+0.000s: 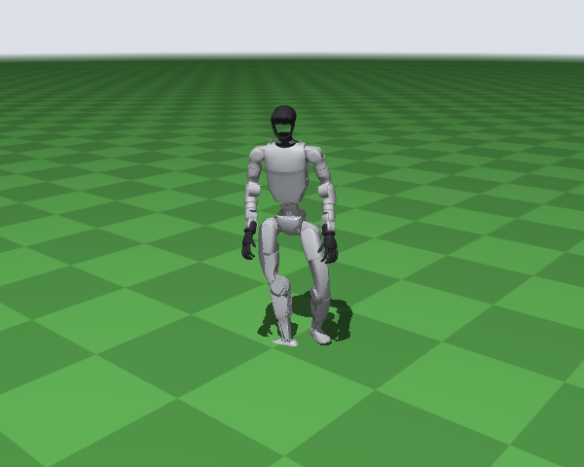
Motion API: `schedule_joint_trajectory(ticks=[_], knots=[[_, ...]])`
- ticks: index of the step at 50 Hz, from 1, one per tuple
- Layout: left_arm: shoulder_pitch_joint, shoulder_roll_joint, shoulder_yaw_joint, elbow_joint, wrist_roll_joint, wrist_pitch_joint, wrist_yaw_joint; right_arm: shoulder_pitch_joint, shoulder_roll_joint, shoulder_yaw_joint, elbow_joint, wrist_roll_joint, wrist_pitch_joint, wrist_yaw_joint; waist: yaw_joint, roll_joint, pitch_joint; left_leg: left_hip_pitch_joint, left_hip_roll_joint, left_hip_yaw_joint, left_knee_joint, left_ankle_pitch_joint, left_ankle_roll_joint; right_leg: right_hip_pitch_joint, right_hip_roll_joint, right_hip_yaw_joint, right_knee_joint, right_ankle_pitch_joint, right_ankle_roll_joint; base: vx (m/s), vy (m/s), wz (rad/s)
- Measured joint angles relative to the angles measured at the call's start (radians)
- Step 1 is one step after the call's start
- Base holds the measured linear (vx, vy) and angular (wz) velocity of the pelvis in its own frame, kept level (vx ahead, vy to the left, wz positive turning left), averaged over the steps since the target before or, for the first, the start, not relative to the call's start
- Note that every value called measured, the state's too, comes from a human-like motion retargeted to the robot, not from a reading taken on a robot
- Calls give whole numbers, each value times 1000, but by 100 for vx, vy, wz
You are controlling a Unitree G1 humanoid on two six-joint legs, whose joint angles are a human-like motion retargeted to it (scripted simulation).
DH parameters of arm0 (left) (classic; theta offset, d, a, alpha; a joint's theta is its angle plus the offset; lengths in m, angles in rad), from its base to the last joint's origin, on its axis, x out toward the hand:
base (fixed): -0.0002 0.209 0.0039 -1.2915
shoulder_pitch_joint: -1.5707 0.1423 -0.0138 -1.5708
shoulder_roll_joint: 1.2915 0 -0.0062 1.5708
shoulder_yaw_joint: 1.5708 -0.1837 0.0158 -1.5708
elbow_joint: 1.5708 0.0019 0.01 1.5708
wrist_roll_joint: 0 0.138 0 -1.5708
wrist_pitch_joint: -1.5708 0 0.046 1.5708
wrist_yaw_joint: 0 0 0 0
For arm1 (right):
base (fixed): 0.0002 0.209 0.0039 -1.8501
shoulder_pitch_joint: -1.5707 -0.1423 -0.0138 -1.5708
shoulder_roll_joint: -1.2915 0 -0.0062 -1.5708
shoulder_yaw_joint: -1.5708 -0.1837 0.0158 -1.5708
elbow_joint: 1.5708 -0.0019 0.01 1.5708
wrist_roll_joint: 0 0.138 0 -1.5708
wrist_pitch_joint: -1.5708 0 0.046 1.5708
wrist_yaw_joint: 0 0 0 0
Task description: Sport exercise
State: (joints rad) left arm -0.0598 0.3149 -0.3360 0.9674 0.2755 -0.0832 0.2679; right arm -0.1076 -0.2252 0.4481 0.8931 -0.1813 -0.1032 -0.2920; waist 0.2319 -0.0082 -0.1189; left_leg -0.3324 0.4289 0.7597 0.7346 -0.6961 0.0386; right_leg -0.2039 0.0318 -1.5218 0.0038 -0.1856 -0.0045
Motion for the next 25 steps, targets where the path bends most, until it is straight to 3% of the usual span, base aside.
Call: schedule_joint_trajectory(ticks=[5,15,25], knots=[[39,0,-34,-13,48,12,3,20,23,18,13,33,16,-38,49,-2,-23,-16,-1,-49,-27,-7,-14,14,32,-41,-42,49,-16,-8,11,57],[58,26,-143,-31,88,27,9,19,61,53,22,71,42,-102,149,-59,-44,-66,-59,-195,-90,-7,14,33,23,-40,-39,116,-46,-4,13,59],[64,70,-229,-70,78,24,-11,-30,76,70,-19,77,46,-140,146,-79,-58,-90,-147,-359,-204,42,25,57,-5,-37,-37,171,-52,2,11,99]])
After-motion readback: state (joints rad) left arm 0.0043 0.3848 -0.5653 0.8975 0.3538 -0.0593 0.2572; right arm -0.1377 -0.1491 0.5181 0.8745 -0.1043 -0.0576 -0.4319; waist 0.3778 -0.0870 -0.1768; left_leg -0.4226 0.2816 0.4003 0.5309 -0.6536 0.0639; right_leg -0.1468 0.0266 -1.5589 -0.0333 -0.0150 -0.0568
